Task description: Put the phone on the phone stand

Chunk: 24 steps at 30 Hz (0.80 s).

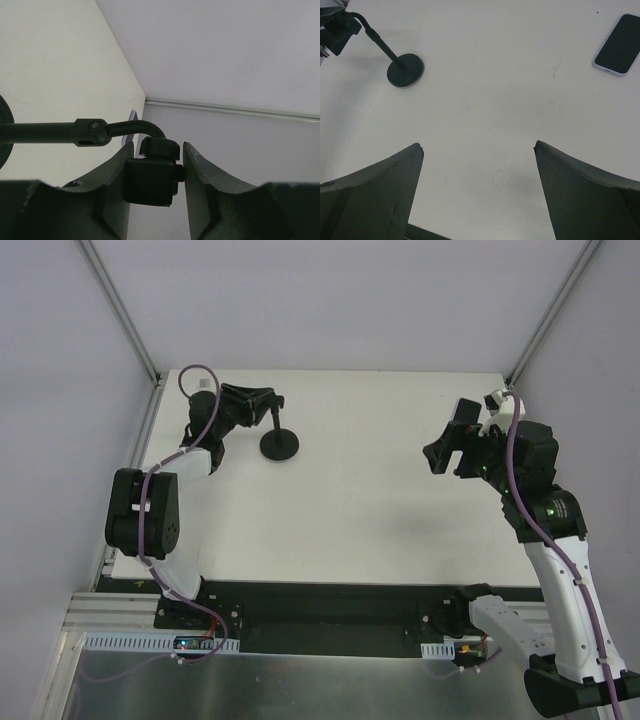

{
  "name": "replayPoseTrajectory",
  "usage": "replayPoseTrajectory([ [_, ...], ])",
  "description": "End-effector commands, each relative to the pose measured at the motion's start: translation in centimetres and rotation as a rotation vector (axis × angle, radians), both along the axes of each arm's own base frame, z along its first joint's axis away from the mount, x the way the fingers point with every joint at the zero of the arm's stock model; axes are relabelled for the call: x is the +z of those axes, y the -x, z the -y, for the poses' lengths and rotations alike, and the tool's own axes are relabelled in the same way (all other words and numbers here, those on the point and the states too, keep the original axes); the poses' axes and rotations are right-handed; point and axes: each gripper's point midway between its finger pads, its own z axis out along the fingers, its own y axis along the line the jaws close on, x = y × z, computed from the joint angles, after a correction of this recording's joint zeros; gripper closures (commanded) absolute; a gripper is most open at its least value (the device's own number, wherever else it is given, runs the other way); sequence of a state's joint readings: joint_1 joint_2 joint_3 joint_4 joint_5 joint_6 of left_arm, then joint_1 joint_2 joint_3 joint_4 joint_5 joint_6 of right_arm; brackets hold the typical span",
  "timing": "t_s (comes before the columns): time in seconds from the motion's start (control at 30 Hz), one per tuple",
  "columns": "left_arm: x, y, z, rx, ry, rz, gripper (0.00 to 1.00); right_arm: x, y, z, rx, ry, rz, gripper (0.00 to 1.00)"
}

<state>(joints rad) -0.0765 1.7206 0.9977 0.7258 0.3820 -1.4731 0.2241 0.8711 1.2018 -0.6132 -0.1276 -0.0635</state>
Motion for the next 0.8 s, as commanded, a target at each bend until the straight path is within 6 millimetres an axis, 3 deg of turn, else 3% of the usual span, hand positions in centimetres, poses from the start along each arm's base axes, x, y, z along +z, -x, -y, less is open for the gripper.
replayPoseTrajectory([
  [0.0,3.5,0.9,-0.8,0.107,-0.061,0.115,1.0,0.9,-0.1,-0.3,-0.001,-0.035,0.038,0.04],
  [0.13,2.6,1.7,0.7,0.094,-0.028,0.111,1.0,0.7,-0.4,-0.6,0.007,-0.047,0.031,0.04],
  [0.4,2.9,2.8,2.6,0.075,0.055,0.144,1.0,-0.3,-0.8,-1.3,0.025,-0.078,0.001,0.04],
  [0.6,1.3,4.6,3.7,0.037,0.099,0.076,1.0,-0.6,-1.4,-1.7,0.021,-0.1,-0.017,0.04],
  [0.67,1.0,5.1,4.2,0.004,0.109,0.065,0.87,-1.3,-1.6,-1.8,0.015,-0.111,-0.045,0.04],
  [0.7,1.0,5.2,4.3,-0.008,0.112,0.065,0.73,-1.6,-1.7,-1.8,0.008,-0.111,-0.056,0.04],
  [0.73,1.2,5.5,4.7,-0.03,0.115,0.073,0.48,-1.9,-2.0,-1.6,-0.007,-0.107,-0.066,0.04],
  [0.77,1.2,5.7,4.8,-0.041,0.113,0.074,0.36,-2.2,-2.1,-1.5,-0.029,-0.115,-0.086,0.04],
])
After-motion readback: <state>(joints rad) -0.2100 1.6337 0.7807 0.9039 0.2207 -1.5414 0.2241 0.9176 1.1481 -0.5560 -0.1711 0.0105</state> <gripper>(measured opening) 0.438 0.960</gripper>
